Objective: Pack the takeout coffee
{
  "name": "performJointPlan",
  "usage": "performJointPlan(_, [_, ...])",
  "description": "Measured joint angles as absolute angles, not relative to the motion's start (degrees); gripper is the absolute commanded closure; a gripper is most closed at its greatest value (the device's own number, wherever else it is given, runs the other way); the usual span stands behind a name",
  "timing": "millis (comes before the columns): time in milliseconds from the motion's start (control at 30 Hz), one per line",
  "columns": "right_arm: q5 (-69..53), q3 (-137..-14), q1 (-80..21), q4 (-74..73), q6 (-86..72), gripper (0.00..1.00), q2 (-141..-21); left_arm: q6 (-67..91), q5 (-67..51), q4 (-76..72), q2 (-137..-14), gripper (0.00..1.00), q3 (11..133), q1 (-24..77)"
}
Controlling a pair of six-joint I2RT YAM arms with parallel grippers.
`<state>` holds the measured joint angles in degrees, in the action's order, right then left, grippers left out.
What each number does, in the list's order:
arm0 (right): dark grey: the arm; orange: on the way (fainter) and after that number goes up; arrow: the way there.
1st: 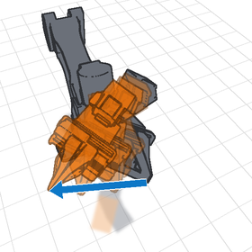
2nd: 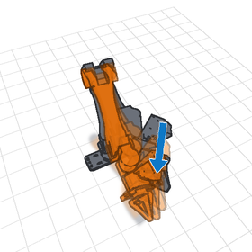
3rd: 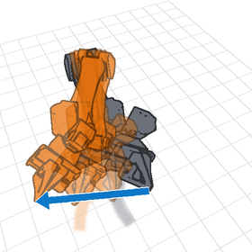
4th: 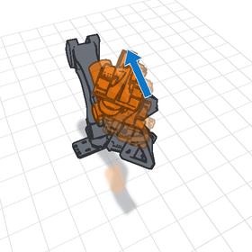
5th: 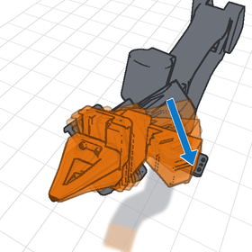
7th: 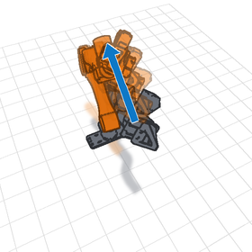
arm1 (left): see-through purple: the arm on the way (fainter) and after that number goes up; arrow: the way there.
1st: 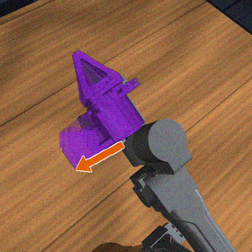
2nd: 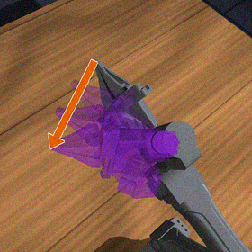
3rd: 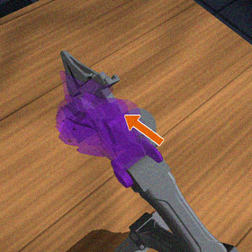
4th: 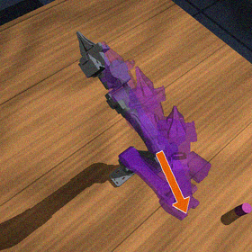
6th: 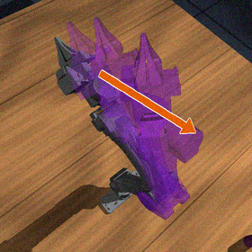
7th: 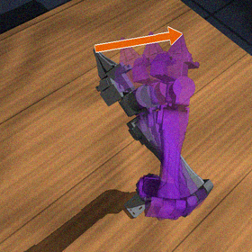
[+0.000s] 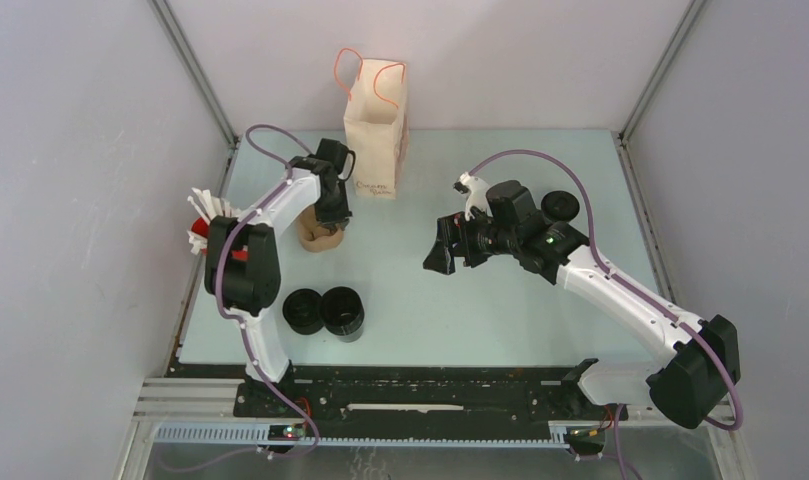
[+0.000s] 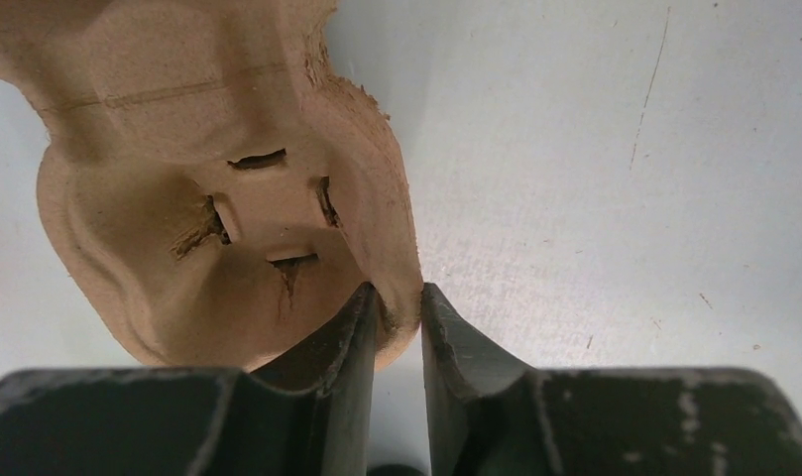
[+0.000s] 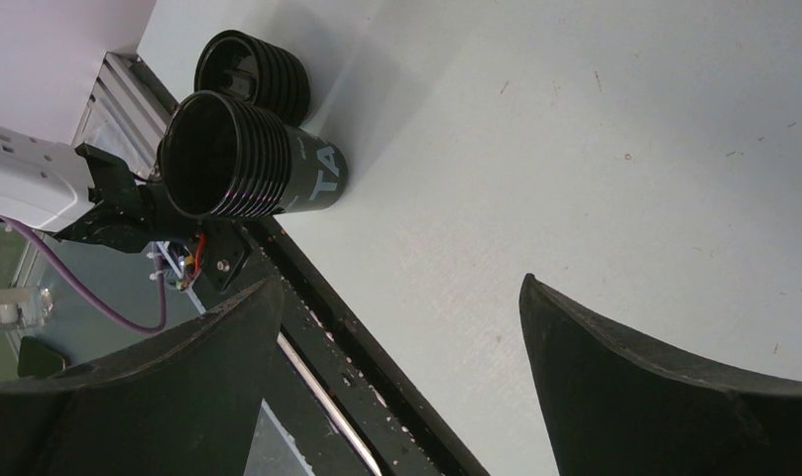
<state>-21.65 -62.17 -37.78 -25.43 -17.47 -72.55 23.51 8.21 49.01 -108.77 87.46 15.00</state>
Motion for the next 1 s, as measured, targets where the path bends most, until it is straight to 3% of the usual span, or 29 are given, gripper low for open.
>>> performJointPlan(1000, [-21.69, -62.17, -38.02, -25.45, -17.47, 0.02, -72.55, 24.45, -3.25, 45.5, -105.27, 0.96, 84.2, 8.91])
